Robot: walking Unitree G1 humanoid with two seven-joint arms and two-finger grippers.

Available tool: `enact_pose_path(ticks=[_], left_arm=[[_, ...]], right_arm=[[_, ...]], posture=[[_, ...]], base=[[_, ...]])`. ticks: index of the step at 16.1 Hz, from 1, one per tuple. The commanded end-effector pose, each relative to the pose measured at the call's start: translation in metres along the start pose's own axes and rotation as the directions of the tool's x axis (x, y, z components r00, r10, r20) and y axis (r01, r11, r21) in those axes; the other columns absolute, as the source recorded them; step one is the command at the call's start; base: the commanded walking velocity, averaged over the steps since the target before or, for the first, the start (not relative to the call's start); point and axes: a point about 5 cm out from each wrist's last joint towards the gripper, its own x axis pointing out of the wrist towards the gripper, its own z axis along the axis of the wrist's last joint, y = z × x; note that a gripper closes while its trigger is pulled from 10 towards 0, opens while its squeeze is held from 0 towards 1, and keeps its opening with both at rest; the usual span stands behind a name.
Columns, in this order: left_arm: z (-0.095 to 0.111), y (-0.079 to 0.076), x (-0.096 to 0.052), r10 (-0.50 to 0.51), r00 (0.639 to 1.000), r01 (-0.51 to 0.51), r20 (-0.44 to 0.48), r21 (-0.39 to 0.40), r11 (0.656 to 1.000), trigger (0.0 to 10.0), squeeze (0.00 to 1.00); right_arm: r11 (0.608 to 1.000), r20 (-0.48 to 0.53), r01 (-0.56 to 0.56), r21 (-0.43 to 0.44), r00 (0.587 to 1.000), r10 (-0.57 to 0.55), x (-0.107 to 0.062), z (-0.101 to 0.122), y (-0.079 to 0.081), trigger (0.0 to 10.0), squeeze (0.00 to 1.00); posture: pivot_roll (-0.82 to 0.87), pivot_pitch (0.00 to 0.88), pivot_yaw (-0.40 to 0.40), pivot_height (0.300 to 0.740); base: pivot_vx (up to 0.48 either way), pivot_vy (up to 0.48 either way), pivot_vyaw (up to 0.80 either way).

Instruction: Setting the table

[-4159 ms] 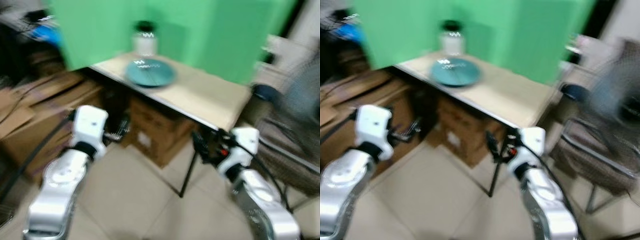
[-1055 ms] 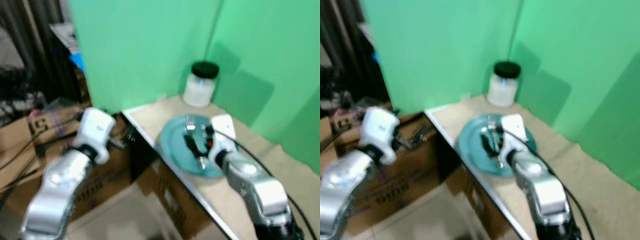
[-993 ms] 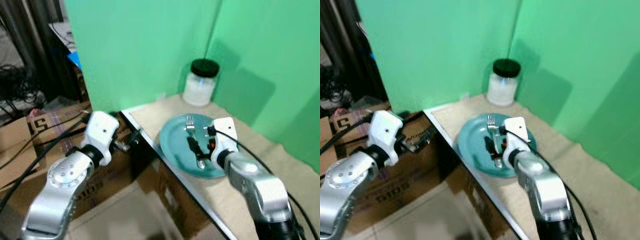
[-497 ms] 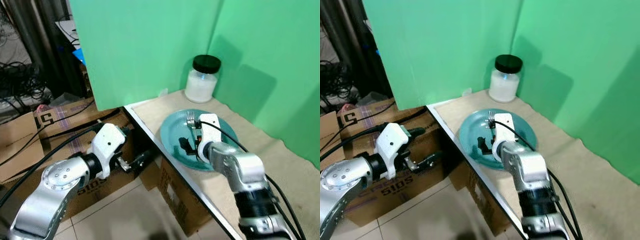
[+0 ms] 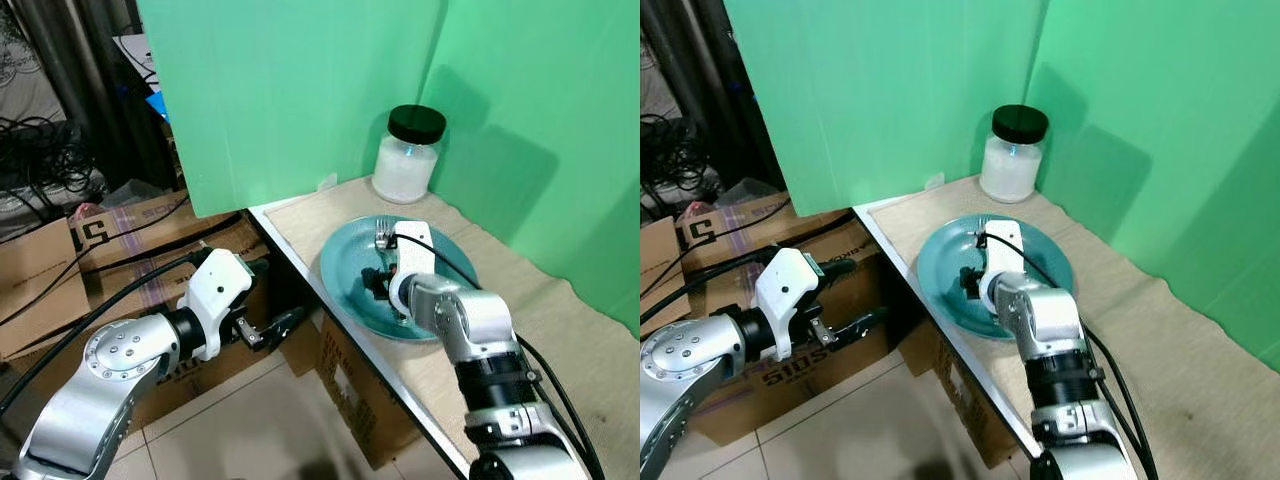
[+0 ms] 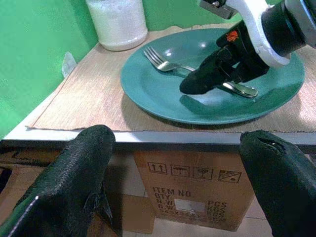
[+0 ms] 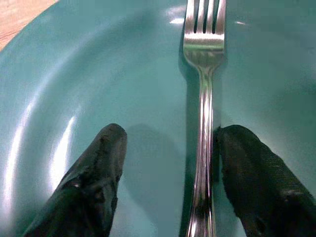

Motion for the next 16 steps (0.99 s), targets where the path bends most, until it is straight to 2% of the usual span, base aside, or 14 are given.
enact_pose_path(ticks=[1, 11, 16], left_arm=[[0.0032, -0.0003, 0.001, -0.008, 1.0, 0.008, 0.006, 0.016, 1.0, 10.0, 0.0], [0.0033, -0.0006, 0.0012, -0.015, 1.0, 0.015, 0.007, 0.024, 1.0, 10.0, 0.0], [0.0043, 0.0019, 0.0018, -0.007, 1.0, 0.007, 0.011, 0.033, 0.999, 10.0, 0.0]], right_arm=[[1.0, -0.005, 0.018, 0.003, 1.0, -0.018, 0.0013, 0.0011, -0.0031, 0.0, 0.0], [1.0, -0.023, 0.013, 0.005, 1.0, -0.013, 0.0075, -0.0004, -0.0015, 0.0, 0.0], [0.996, -0.001, 0.018, -0.089, 1.0, -0.019, 0.0066, 0.0023, -0.0007, 0.0, 0.0]], posture=[[0.11, 0.0, -0.062, 0.74], [0.12, 0.0, -0.063, 0.74], [0.12, 0.0, -0.063, 0.74]], base=[[0.0, 0.0, 0.0], [0.0, 0.0, 0.0], [0.0, 0.0, 0.0]])
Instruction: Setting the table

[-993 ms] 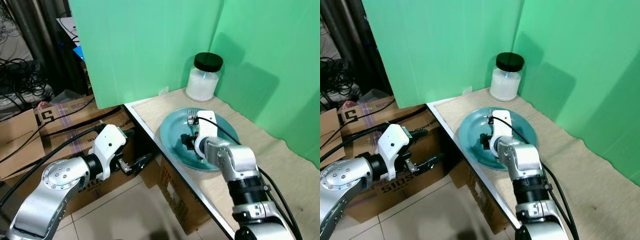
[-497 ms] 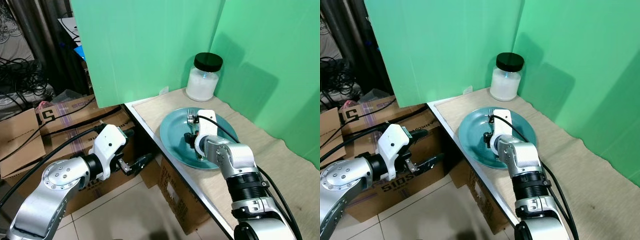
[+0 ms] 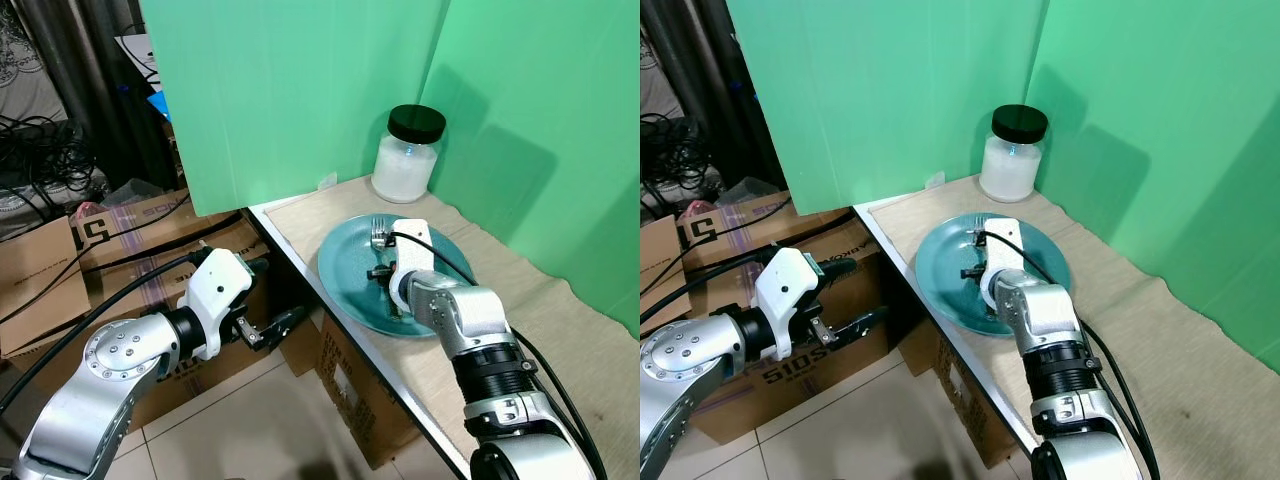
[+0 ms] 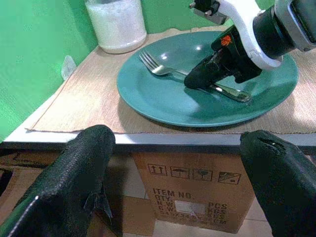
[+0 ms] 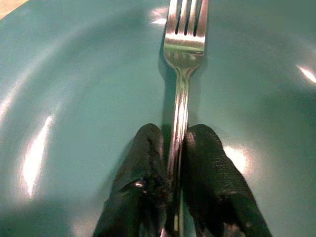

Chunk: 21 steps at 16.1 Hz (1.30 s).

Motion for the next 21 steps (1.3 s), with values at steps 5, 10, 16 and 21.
enact_pose_path(ticks=[5, 10, 16, 21], left_arm=[[0.004, 0.003, 0.003, -0.008, 1.0, 0.007, 0.007, 0.031, 0.999, 10.0, 0.0], [0.011, 0.008, 0.003, 0.017, 0.999, -0.019, 0.045, 0.024, 1.0, 10.0, 0.0], [0.03, 0.007, 0.011, 0.244, 0.956, -0.242, 0.163, -0.034, 0.97, 10.0, 0.0], [0.023, 0.007, 0.015, 0.391, 0.913, -0.383, 0.12, -0.081, 0.92, 10.0, 0.0]], right_arm=[[0.994, 0.005, 0.005, -0.113, 1.0, -0.005, -0.002, -0.001, 0.0, 0.0, 0.0], [0.999, 0.266, 0.004, -0.044, 0.964, 0.007, -0.032, 0.023, -0.023, 0.0, 0.0], [0.998, 0.609, 0.0, 0.067, 0.792, -0.041, -0.118, 0.028, -0.047, 10.0, 0.0], [0.996, 0.642, 0.065, 0.059, 0.762, -0.087, -0.14, 0.006, -0.048, 10.0, 0.0]], posture=[[0.12, 0.0, -0.056, 0.74], [0.11, 0.0, -0.056, 0.74], [0.08, 0.0, -0.043, 0.74], [0.06, 0.0, -0.041, 0.74]], base=[[0.0, 0.0, 0.0], [0.0, 0.0, 0.0], [0.0, 0.0, 0.0], [0.0, 0.0, -0.8]])
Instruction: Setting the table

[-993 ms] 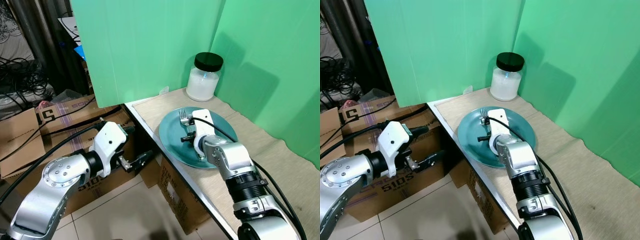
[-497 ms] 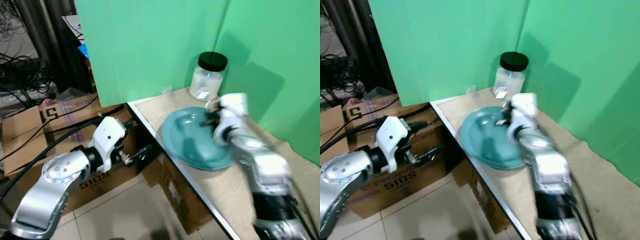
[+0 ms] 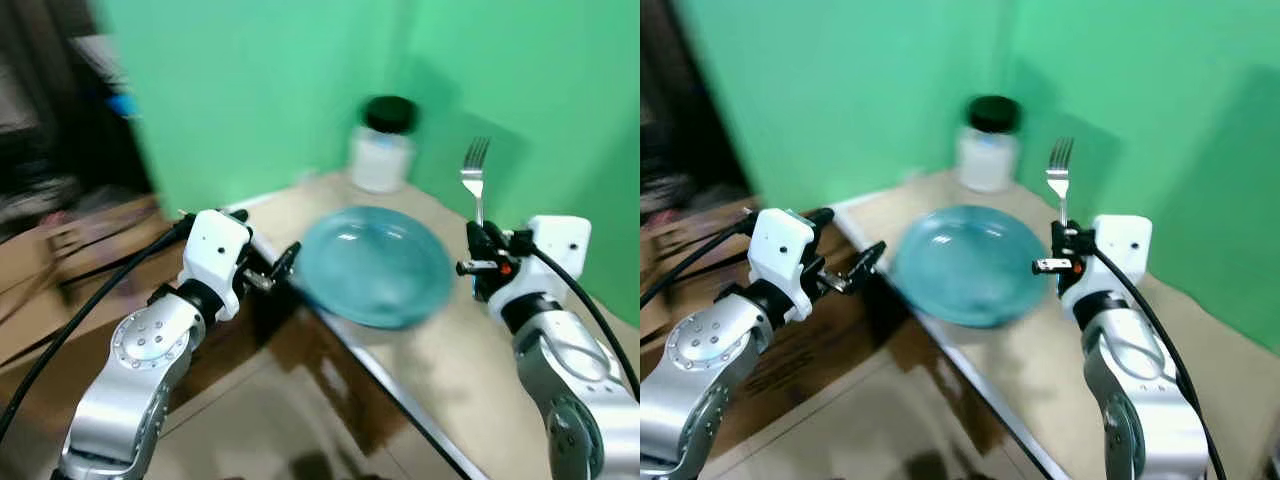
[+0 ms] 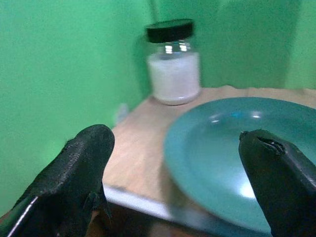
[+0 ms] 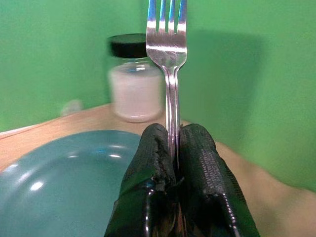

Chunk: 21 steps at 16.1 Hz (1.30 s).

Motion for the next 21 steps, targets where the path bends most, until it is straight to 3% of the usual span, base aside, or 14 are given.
enact_pose_path(ticks=[1, 4, 7, 14, 16, 21], left_arm=[[-0.004, 0.0, 0.0, 0.028, 0.999, -0.027, -0.03, 0.016, 0.999, 10.0, 0.0], [-0.002, 0.004, 0.001, 0.064, 0.998, -0.064, -0.017, 0.023, 0.998, 10.0, 0.0], [-0.002, 0.002, -0.001, 0.07, 0.997, -0.07, -0.018, 0.025, 0.997, 10.0, 0.0], [-0.003, 0.003, 0.0, 0.089, 0.996, -0.089, -0.018, 0.029, 0.996, 10.0, 0.0], [-0.004, 0.004, -0.001, 0.09, 0.996, -0.09, -0.022, 0.032, 0.995, 10.0, 0.0], [-0.006, 0.003, -0.002, 0.085, 0.996, -0.085, -0.026, 0.031, 0.996, 10.0, 0.0]], right_arm=[[1.0, 0.062, -0.022, 0.0, 0.998, 0.022, -0.006, 0.01, 0.002, 10.0, 0.0], [0.999, 0.078, -0.008, 0.034, 0.997, 0.006, -0.006, 0.006, 0.005, 10.0, 0.0], [0.999, 0.032, -0.016, 0.048, 0.999, 0.014, -0.005, -0.003, 0.008, 10.0, 0.0], [0.984, -0.017, -0.169, 0.05, 0.985, 0.17, -0.004, -0.011, 0.021, 10.0, 0.0], [0.966, -0.032, -0.257, 0.038, 0.966, 0.258, -0.006, -0.013, 0.028, 10.0, 0.0], [0.961, -0.046, -0.273, 0.037, 0.96, 0.275, -0.008, -0.014, 0.027, 10.0, 0.0]], posture=[[0.05, 0.0, -0.039, 0.74], [0.06, 0.0, -0.045, 0.74], [0.07, 0.0, -0.053, 0.74], [0.07, 0.0, -0.06, 0.74], [0.07, 0.0, -0.063, 0.74], [0.07, 0.0, -0.068, 0.74]], base=[[0.0, 0.0, -0.8], [0.0, 0.0, -0.8], [0.0, 0.0, -0.8], [0.0, 0.0, -0.8], [0.0, 0.0, -0.8], [0.0, 0.0, -0.8]])
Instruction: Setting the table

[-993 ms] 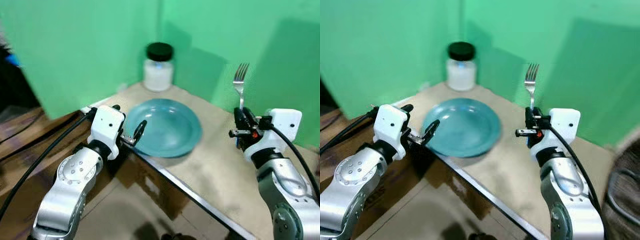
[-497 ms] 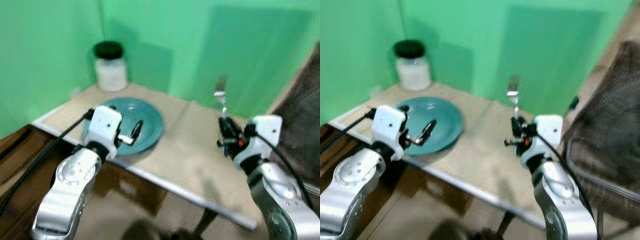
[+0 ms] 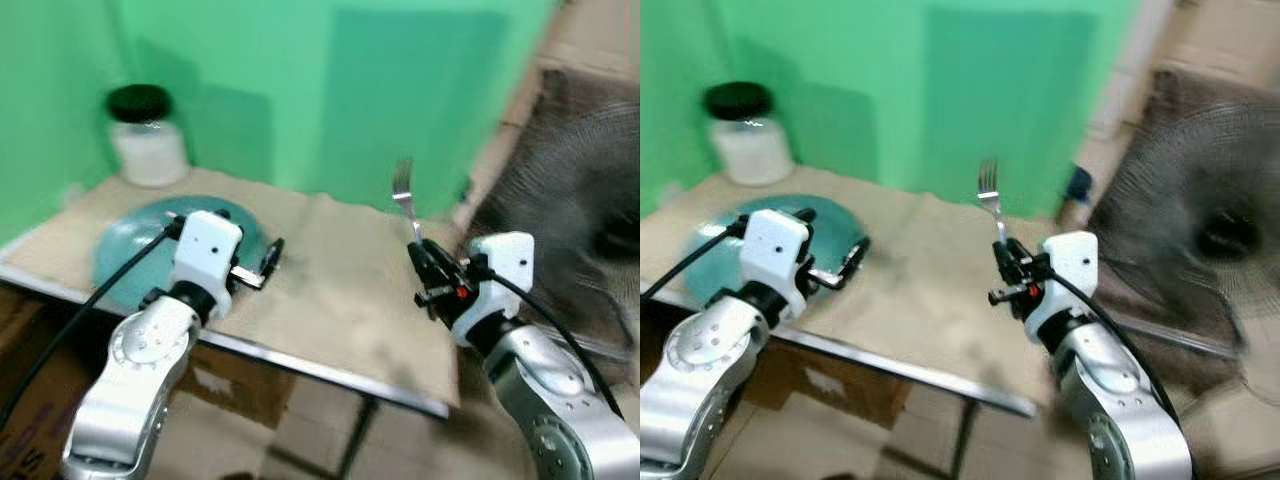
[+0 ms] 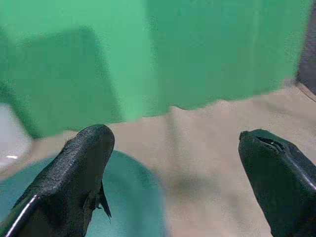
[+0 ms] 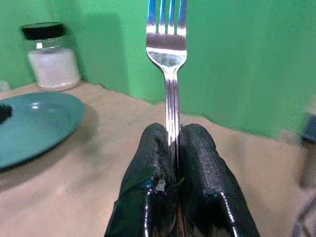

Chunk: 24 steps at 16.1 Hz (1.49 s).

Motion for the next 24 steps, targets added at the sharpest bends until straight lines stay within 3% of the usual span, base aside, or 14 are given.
enact_pose_path(ticks=[1, 3, 9, 18, 22, 24], left_arm=[[0.004, -0.004, 0.002, -0.021, 1.0, 0.02, 0.017, 0.009, 1.0, 10.0, 0.0], [0.003, -0.002, 0.002, -0.022, 1.0, 0.022, 0.016, 0.013, 1.0, 10.0, 0.0], [0.007, -0.002, 0.014, 0.004, 0.999, -0.004, 0.049, 0.001, 1.0, 10.0, 0.0], [0.006, 0.002, 0.018, 0.047, 0.998, -0.045, 0.048, -0.028, 0.999, 10.0, 0.0], [0.005, 0.003, 0.017, 0.075, 0.996, -0.072, 0.053, -0.047, 0.996, 10.0, 0.0], [0.01, -0.001, 0.019, 0.032, 0.997, -0.029, 0.074, -0.046, 0.999, 10.0, 0.0]], right_arm=[[0.999, 0.003, 0.04, -0.007, 0.999, -0.04, -0.004, 0.002, -0.006, 10.0, 0.0], [0.999, 0.005, 0.053, 0.005, 0.999, -0.053, -0.005, 0.002, -0.007, 10.0, 0.0], [0.949, 0.024, 0.315, -0.011, 0.949, -0.315, 0.002, 0.004, -0.039, 10.0, 0.0], [0.941, 0.049, 0.339, -0.018, 0.94, -0.338, 0.0, 0.01, -0.037, 10.0, 0.0], [0.93, 0.044, 0.368, -0.018, 0.929, -0.367, -0.002, 0.01, -0.044, 10.0, 0.0], [0.929, 0.042, 0.37, -0.028, 0.929, -0.368, -0.003, 0.01, -0.047, 10.0, 0.0]], posture=[[0.07, 0.0, -0.069, 0.74], [0.07, 0.0, -0.07, 0.74], [0.05, 0.0, -0.095, 0.74], [0.03, 0.0, -0.082, 0.74], [0.03, 0.0, -0.091, 0.74], [0.04, 0.0, -0.101, 0.74]], base=[[0.0, 0.0, -0.8], [0.0, 0.0, -0.8], [0.0, 0.0, -0.8], [0.0, 0.0, -0.8], [0.0, 0.0, -0.8], [0.0, 0.0, -0.8]])
